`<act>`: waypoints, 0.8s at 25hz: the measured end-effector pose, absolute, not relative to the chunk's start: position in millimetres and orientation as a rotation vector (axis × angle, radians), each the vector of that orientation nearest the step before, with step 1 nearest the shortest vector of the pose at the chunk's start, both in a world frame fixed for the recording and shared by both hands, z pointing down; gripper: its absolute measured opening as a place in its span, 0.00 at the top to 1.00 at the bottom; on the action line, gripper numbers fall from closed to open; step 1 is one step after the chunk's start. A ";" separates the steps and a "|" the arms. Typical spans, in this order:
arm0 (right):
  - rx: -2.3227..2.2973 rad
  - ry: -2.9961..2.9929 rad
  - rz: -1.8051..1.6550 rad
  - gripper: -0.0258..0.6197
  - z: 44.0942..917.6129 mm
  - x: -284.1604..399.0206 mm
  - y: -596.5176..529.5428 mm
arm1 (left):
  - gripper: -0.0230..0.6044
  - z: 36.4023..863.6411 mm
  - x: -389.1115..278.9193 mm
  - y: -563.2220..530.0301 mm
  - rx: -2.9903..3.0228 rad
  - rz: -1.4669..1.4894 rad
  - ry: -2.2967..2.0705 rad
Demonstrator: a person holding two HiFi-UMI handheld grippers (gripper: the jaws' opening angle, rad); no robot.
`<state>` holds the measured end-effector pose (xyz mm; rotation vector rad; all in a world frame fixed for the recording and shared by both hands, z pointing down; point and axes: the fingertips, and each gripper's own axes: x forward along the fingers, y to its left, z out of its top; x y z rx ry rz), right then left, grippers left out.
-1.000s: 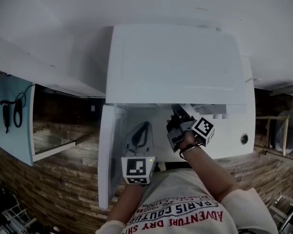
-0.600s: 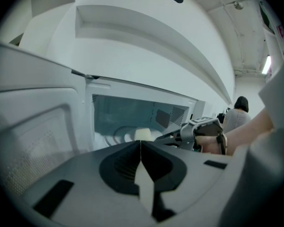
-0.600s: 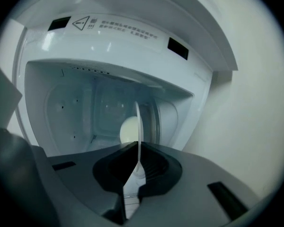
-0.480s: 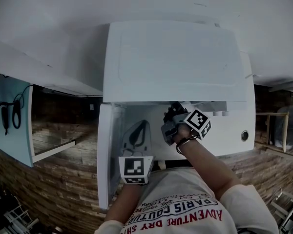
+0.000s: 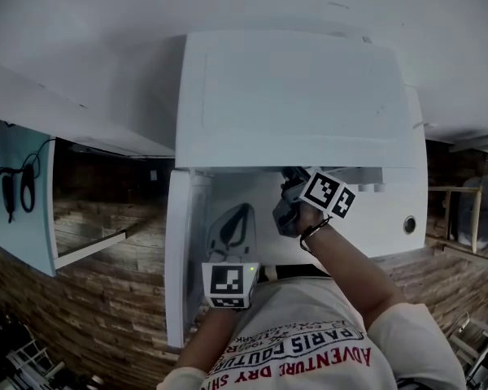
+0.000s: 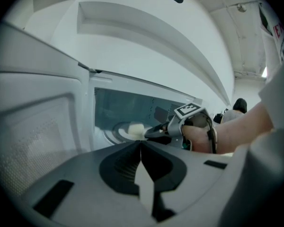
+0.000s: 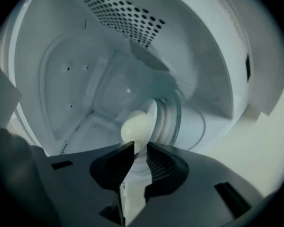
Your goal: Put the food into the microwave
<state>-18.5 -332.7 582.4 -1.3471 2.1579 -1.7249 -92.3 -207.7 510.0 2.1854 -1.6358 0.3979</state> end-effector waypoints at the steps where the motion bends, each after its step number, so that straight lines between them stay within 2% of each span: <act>1: -1.323 2.208 -1.737 0.84 582.7 -19.6 -329.8 | 0.95 510.3 -92.4 -207.4 2.186 0.395 -1.634; 5: -1.204 2.335 -1.801 0.82 583.5 -22.0 -318.1 | 0.95 512.1 -94.9 -207.2 2.182 0.385 -1.633; 11: -1.037 2.625 -1.784 0.68 578.3 -35.7 -302.7 | 0.95 511.9 -96.3 -207.0 2.163 0.377 -1.630; 18: -1.236 3.368 -1.174 0.65 589.1 -34.5 -292.3 | 0.95 507.9 -96.5 -210.4 2.169 0.358 -1.635; 20: -1.273 3.437 -1.109 0.66 591.7 -32.9 -292.0 | 0.95 507.5 -97.2 -210.9 2.169 0.357 -1.636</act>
